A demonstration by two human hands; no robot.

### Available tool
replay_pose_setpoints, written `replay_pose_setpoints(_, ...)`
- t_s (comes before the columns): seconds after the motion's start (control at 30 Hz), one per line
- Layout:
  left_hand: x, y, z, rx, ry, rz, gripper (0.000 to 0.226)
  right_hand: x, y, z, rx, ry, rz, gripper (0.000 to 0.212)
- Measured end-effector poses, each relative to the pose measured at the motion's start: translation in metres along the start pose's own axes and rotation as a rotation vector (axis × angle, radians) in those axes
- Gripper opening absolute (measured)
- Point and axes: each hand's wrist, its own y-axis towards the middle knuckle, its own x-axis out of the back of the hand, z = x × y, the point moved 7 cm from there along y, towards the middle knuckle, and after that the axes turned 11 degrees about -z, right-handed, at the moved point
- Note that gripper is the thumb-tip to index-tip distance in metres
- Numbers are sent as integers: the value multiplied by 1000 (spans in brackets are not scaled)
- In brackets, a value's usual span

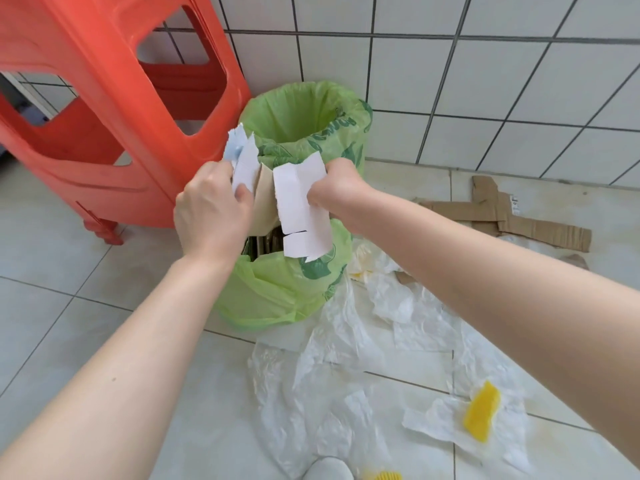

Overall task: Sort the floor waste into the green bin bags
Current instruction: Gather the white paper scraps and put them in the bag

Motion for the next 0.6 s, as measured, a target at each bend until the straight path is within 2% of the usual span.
replay_pose_setpoints(0.07, 0, 3, 2, -49, 38, -7, 19, 1, 2, 9, 48, -40, -21, 31)
replay_pose_setpoints(0.23, -15, -3, 5, -65, 80, 46, 18, -2, 1, 16, 111, -57, -16, 50)
replay_pose_setpoints(0.33, -28, -10, 2, -57, 84, 124, 17, 12, 4, 16, 123, -68, -83, 47)
replay_pose_setpoints(0.4, -45, -19, 6, -11, 120, 264, 16, 26, 7, 19, 119, -129, -154, 46)
replay_pose_setpoints(0.47, -64, -36, 8, 11, 155, 474, 13, 34, 7, 21, 114, -155, -153, 46)
replay_pose_setpoints(0.53, -79, -52, 11, 39, 125, 657, 15, 30, 4, 20, 105, -98, -44, 42)
replay_pose_setpoints(0.6, -80, -54, 14, 153, 7, 716, 28, 18, -3, 12, 59, -92, 76, 36)
